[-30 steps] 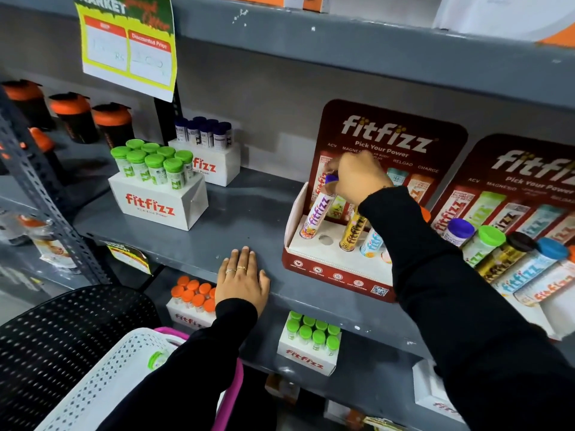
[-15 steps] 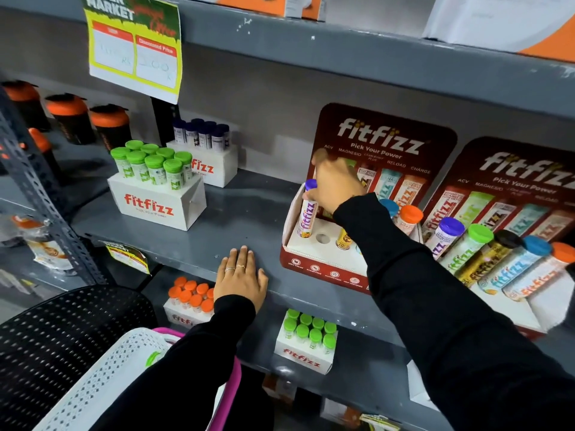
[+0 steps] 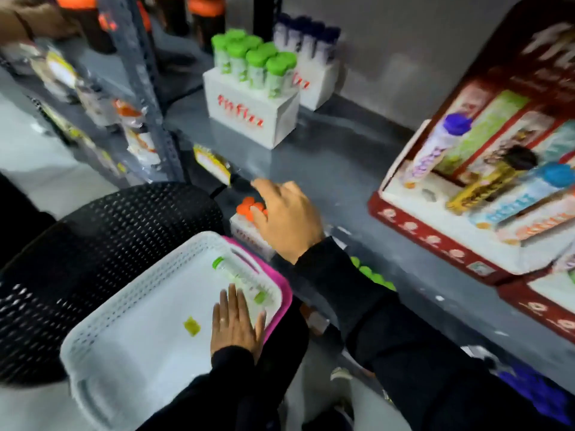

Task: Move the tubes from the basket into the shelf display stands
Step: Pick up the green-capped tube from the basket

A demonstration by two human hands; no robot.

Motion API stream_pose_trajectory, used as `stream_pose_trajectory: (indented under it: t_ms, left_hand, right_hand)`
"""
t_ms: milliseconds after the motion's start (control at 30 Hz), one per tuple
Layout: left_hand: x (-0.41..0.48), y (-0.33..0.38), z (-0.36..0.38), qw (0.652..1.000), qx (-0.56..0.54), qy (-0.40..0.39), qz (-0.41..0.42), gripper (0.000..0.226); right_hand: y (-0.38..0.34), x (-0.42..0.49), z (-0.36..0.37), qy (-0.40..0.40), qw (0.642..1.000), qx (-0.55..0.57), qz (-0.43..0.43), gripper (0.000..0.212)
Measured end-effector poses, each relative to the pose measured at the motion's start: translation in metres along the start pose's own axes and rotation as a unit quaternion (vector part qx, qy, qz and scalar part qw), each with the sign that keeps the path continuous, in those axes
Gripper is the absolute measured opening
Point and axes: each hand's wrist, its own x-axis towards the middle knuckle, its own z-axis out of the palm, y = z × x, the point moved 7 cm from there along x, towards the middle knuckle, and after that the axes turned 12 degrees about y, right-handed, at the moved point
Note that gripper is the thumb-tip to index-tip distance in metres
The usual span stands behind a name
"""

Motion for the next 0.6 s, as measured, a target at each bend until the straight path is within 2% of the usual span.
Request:
stream_pose_trajectory:
  t_ms: [67,133,267,333,467,533,600]
  left_hand:
    - [-0.028,-0.04,0.025,0.995,0.021,-0.047,-0.088,0.105]
    - [-0.041,-0.06,0.034,0.988,0.018,-0.062,-0.142,0.082]
    - [-0.04,-0.062,0.049,0.982,-0.028,-0.111,-0.152,0.07]
    - [-0.039,-0.062,0.052,0.981,-0.051,-0.107,-0.154,0.068]
    - [-0.041,-0.063,0.049,0.982,-0.067,-0.087,-0.154,0.064]
    - [-0.04,-0.062,0.05,0.982,-0.065,-0.096,-0.146,0.065]
    - [-0.037,-0.061,0.053,0.981,-0.069,-0.102,-0.148,0.065]
  right_hand:
    - [-0.005,-0.017,0.065,-0.108,0.994,-0.011,0.002,0.027]
    - [-0.007,-0.036,0.122,-0.191,0.981,-0.018,0.005,0.026]
    - [0.011,-0.072,0.211,-0.321,0.945,-0.042,0.042,0.034]
    - [0.022,-0.085,0.237,-0.335,0.937,-0.072,0.063,0.039]
    - [0.029,-0.096,0.26,-0.337,0.927,-0.161,0.035,0.056]
    - [0.029,-0.096,0.256,-0.341,0.927,-0.149,0.042,0.058]
    - [0.028,-0.09,0.245,-0.358,0.927,-0.091,0.067,0.053]
